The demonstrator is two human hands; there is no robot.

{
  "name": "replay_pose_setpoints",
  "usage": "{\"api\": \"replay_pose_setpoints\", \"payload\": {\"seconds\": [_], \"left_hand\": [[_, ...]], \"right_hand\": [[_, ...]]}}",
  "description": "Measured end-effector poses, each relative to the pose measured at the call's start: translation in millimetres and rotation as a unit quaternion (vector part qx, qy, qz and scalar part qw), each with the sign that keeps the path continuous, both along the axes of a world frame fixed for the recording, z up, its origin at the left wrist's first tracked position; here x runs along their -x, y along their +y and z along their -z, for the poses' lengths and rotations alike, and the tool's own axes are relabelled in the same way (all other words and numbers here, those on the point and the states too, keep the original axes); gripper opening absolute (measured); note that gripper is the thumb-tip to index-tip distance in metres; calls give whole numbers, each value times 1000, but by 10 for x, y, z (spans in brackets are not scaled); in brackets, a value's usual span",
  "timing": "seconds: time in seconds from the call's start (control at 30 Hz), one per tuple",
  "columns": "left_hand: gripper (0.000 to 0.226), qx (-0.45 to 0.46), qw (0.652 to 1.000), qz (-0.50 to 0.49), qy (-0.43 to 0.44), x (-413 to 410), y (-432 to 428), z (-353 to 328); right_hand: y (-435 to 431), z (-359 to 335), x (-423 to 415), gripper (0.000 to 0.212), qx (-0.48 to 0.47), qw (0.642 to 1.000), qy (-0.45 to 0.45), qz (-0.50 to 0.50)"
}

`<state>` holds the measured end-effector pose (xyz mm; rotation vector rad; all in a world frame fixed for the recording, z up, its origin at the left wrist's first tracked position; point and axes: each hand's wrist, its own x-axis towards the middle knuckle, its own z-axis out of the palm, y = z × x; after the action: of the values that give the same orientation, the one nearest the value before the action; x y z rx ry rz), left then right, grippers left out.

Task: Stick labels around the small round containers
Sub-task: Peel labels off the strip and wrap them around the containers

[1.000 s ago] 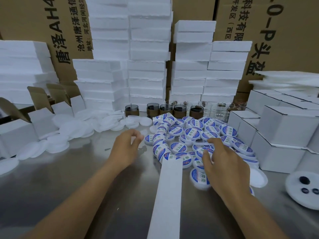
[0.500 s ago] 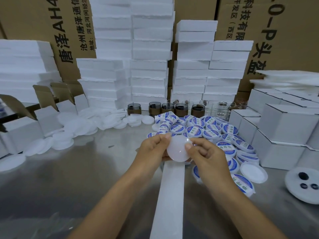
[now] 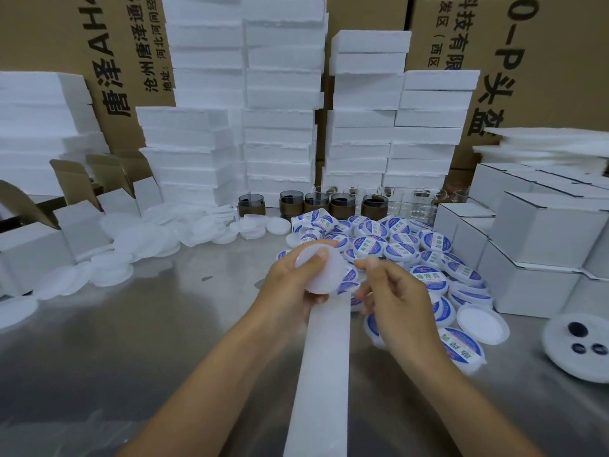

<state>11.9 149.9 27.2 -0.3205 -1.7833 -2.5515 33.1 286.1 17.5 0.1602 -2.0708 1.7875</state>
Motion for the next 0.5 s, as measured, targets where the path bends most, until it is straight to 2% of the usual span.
{"api": "replay_pose_setpoints", "payload": {"seconds": [0.1, 0.2, 0.33, 0.5], "left_hand": [[20, -44, 998, -26, -32, 66, -99, 7], [19, -65, 997, -29, -38, 103, -144, 37], [16, -84, 995, -21, -46, 114, -162, 94], [15, -74, 996, -6, -48, 118, -217, 131]], "right_hand": [[43, 100, 13, 13, -172, 983, 13, 55], [19, 147, 22, 13, -226, 973, 0, 34], [15, 121, 56, 32, -172, 984, -42, 16], [57, 56, 63, 20, 8, 995, -98, 23]]}}
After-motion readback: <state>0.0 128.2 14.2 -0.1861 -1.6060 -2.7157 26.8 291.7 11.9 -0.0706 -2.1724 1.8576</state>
